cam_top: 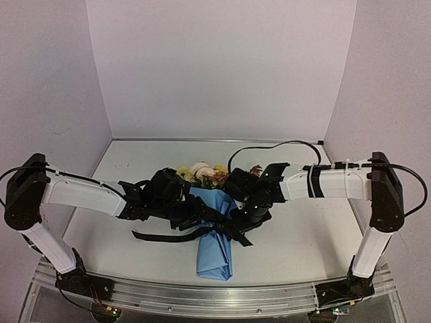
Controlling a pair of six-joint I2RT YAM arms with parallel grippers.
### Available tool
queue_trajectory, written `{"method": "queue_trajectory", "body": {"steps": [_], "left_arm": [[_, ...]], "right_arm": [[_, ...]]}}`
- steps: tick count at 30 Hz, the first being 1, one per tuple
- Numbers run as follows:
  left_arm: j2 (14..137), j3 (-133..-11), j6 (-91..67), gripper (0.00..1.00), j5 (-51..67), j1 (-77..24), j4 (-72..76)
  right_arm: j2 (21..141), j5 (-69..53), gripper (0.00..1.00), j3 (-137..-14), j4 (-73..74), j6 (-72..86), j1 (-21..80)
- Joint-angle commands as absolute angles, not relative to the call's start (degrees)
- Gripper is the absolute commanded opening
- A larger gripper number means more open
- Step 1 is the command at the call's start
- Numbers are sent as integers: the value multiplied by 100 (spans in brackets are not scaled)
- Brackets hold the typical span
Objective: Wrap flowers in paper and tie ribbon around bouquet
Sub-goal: Tie the half-tied ribbon around the folded bouquet.
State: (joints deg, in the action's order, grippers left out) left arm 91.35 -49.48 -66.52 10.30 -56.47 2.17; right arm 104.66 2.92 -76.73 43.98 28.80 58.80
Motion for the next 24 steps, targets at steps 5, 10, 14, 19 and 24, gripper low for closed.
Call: {"method": "queue_trajectory", "body": {"steps": [5, 10, 14, 19, 24], "left_arm": [[9535, -5356, -6703, 46, 928, -5653, 429], [9655, -5465, -6582, 26, 852, -5651, 545], [9565, -5412, -6486, 9, 840, -5651, 512], [9330, -5316, -6199, 0, 960, -5649, 193], [9037, -5191, -5811, 0, 1249, -5502, -493]], "right_arm": [[10246, 278, 0, -7663, 4281, 2977, 5851], [10248, 281, 0, -7643, 4280, 2981, 5851], [10222, 321, 0, -7581, 4280, 2979, 5844], [10212, 380, 0, -7508, 4280, 2990, 5808], [10198, 419, 0, -7400, 4256, 3135, 5681]]}}
